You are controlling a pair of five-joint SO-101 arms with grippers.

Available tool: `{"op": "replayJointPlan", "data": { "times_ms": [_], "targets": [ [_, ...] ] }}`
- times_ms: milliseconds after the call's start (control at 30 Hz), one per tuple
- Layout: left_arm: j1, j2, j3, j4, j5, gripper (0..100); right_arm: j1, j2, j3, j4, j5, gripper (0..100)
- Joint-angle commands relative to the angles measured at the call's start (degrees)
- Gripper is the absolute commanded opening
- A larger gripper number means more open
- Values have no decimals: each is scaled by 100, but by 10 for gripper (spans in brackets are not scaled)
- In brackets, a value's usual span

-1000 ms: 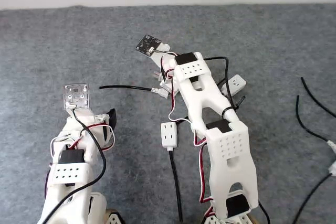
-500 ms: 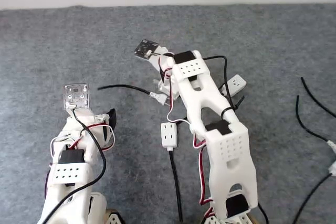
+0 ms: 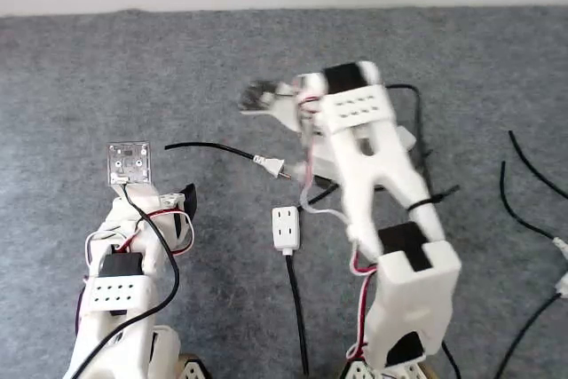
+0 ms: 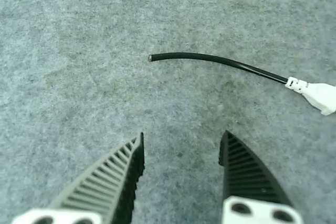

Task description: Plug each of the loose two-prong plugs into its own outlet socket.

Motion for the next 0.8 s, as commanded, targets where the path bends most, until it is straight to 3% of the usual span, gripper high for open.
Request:
{"op": "replayJointPlan", "data": {
  "times_ms": [0, 233, 367, 767],
  "targets": [
    [-9, -44, -171, -132, -70, 225, 690, -382, 651, 251, 1459, 9],
    [0, -44, -171, -132, -70, 225, 1622, -356, 1679, 242, 3578, 9],
    [0, -44, -171, -141, -70, 225, 1727, -418, 1987, 251, 3710, 9],
    [9, -35, -171, -141, -70, 225, 1218, -1666, 3059, -541, 1081, 9]
  ]
}}
